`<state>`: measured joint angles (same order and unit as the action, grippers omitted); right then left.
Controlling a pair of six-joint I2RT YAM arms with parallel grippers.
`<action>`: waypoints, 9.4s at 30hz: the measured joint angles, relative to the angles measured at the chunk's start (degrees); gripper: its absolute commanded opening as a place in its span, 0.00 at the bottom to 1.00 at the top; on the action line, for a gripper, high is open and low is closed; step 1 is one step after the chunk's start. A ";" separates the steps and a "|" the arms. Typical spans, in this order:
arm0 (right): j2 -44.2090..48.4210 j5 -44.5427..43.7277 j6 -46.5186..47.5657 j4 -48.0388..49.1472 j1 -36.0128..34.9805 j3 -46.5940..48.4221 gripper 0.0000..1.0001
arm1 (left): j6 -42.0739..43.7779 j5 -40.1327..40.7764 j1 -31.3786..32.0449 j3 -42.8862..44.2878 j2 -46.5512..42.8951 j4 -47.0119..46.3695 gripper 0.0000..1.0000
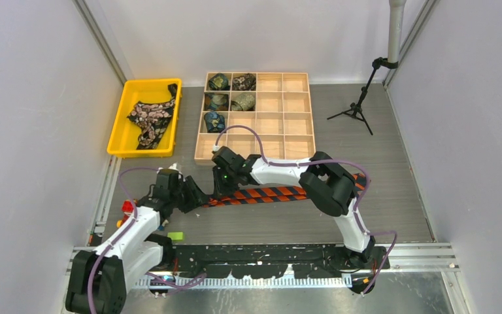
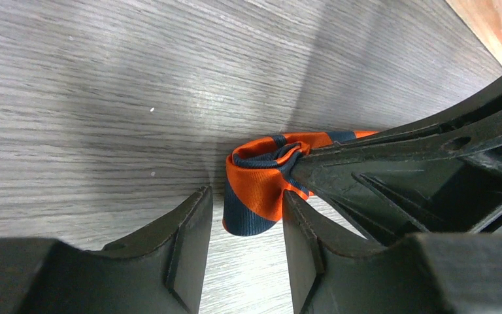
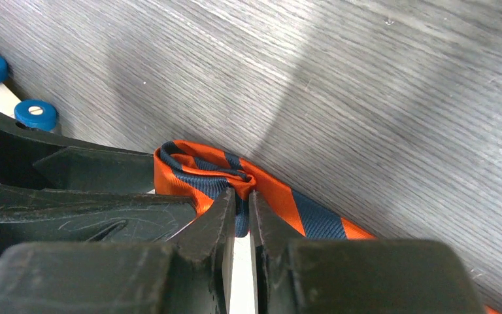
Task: Roll the ties
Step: Roll the tie at the center of the board.
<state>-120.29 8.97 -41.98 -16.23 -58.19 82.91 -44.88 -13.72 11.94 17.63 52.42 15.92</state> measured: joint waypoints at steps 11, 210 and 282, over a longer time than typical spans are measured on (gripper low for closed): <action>0.00 0.72 -0.22 1.92 0.26 -0.94 0.16 | -1.75 -2.60 -1.79 -2.19 0.37 -3.43 0.25; 12.92 -4.35 -2.47 -0.55 1.88 -12.87 0.36 | 3.23 12.59 23.54 24.79 21.79 15.58 0.26; 4.74 0.76 -0.15 -2.64 2.43 -4.70 0.29 | 7.89 8.24 9.16 13.22 6.80 12.57 0.59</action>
<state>-115.55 9.74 -42.13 -18.87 -55.77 78.22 -36.99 -5.48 21.10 30.85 59.22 28.49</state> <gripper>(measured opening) 0.286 0.590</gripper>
